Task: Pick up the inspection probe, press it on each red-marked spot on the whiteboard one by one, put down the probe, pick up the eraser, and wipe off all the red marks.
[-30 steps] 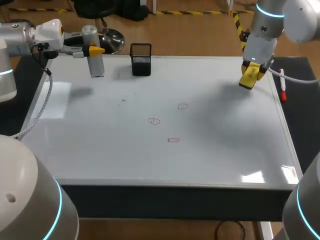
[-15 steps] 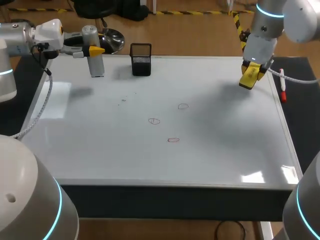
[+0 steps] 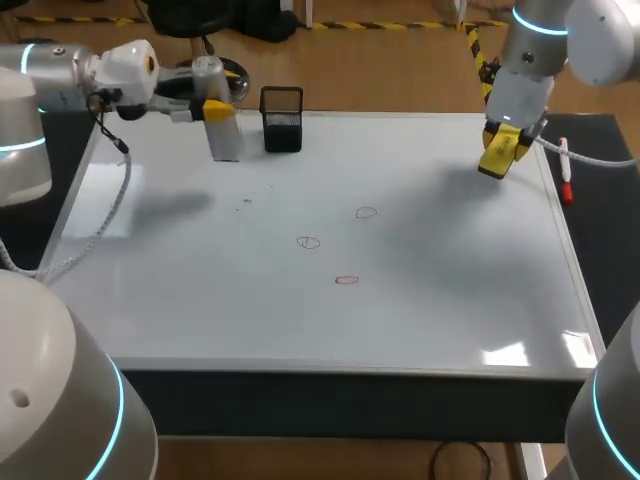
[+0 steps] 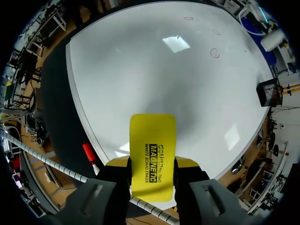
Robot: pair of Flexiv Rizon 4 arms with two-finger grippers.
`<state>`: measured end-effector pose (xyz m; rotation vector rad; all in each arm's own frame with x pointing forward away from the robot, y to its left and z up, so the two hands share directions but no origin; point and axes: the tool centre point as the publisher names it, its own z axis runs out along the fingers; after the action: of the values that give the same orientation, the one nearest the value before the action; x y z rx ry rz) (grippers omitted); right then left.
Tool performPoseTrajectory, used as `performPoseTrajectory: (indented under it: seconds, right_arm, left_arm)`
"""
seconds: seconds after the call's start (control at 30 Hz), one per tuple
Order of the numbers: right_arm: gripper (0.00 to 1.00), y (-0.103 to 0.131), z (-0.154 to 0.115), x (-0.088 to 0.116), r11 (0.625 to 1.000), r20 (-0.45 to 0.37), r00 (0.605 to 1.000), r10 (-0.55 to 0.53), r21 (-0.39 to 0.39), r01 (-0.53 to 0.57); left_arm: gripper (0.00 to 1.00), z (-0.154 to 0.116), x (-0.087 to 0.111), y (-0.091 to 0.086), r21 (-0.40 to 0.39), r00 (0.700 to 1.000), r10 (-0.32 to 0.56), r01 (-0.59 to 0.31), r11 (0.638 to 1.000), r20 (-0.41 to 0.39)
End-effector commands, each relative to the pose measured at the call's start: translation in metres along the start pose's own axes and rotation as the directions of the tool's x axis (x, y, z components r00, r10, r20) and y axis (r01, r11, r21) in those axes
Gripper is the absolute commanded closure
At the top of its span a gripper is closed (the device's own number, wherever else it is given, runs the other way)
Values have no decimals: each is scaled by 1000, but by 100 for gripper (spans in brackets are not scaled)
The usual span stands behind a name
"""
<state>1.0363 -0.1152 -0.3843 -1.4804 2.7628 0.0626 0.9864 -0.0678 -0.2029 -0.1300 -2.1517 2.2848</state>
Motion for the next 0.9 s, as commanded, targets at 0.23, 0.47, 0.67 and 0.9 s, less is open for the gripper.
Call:
performPoseTrajectory:
  seconds: [0.23, 0.47, 0.67, 0.9]
  right_arm:
    - [100, -1, -1, 0, 1000, -3, 1000, -2, 0, 2]
    - [100, -1, -1, 0, 1000, -3, 1000, -2, 0, 2]
    - [100, -1, -1, 0, 1000, -3, 1000, -2, 0, 2]
    - [100, -1, -1, 0, 1000, -3, 1000, -2, 0, 2]
  left_arm:
    - [100, 63, 51, -1, 5, 994, -17, 18, 1000, -108]
    - [100, 94, 84, 11, 10, 982, -56, 58, 998, -178]
    - [100, 110, 100, 28, 10, 973, -100, 104, 995, -210]
    - [100, 126, 112, 43, 17, 961, -119, 127, 992, -249]
